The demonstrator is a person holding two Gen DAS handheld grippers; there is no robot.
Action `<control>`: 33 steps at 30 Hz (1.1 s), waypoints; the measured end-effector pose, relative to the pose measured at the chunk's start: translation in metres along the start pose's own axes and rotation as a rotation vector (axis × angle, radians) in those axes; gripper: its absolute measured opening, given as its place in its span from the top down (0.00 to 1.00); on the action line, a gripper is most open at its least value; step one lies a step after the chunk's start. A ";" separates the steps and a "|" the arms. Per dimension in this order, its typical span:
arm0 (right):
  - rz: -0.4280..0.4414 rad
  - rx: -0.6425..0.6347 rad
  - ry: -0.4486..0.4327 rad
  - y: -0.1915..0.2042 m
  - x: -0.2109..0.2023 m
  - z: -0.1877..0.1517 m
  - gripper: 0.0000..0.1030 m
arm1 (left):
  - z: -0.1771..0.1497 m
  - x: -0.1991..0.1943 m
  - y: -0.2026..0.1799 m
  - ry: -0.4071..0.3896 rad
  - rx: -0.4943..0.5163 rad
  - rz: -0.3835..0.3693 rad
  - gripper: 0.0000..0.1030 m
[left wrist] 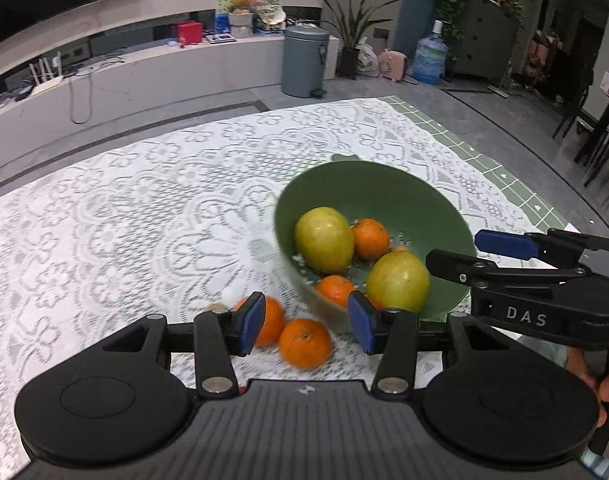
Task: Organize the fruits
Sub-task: 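Open both tools to release the fruit and lift away, then grasp a red tomato with the right tool while the left tool grasps another tomato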
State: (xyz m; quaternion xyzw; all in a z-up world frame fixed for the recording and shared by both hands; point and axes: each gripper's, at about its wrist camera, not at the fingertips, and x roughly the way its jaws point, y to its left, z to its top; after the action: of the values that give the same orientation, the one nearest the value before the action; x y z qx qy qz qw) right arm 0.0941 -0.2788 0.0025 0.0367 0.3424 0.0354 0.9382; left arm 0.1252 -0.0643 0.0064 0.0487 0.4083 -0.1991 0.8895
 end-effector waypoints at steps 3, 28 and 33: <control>0.038 0.018 0.009 0.006 -0.003 -0.004 0.43 | -0.006 -0.010 0.002 -0.005 0.010 0.024 0.45; 0.188 -0.212 0.101 0.087 -0.013 -0.062 0.52 | -0.078 -0.042 0.048 0.040 -0.025 0.027 0.45; 0.205 -0.252 0.150 0.097 -0.004 -0.069 0.60 | -0.086 -0.031 0.049 0.069 -0.021 -0.011 0.45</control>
State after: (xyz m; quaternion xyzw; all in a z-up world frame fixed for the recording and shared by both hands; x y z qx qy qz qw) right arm 0.0430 -0.1792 -0.0383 -0.0491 0.3988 0.1760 0.8987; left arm 0.0657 0.0119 -0.0307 0.0440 0.4412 -0.1979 0.8742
